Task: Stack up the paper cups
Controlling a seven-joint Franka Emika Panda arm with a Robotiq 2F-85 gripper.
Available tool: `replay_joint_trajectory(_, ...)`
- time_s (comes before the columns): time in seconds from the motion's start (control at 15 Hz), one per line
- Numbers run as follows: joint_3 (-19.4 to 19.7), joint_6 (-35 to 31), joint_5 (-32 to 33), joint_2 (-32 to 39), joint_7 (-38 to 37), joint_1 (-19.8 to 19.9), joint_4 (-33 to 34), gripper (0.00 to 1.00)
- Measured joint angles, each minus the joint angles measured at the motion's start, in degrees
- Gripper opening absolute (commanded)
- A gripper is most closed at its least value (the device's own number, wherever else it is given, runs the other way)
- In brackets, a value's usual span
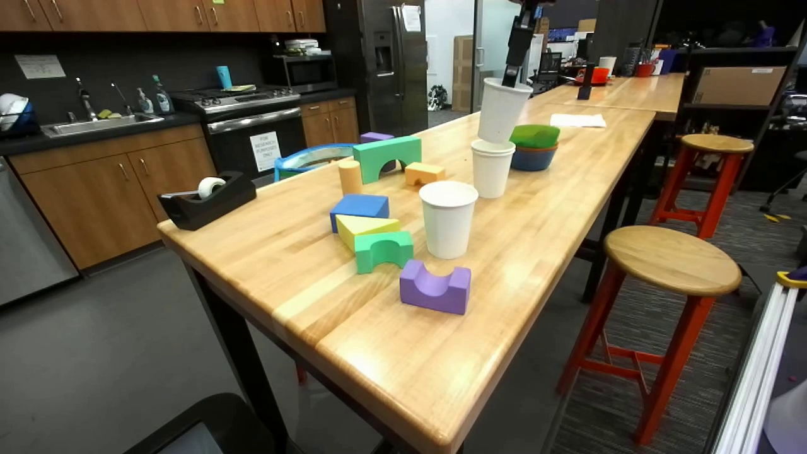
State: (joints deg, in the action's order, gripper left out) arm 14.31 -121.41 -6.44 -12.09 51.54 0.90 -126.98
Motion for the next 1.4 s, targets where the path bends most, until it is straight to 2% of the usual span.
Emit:
replay_joint_trajectory(0.73,-0.6,1.1,-0.7,4.3,0.0,0.7,2.1,0.01)
replay_joint_trajectory(1.4,-1.7,1.3,-0.4,5.3,-0.3,1.6,2.6,0.01)
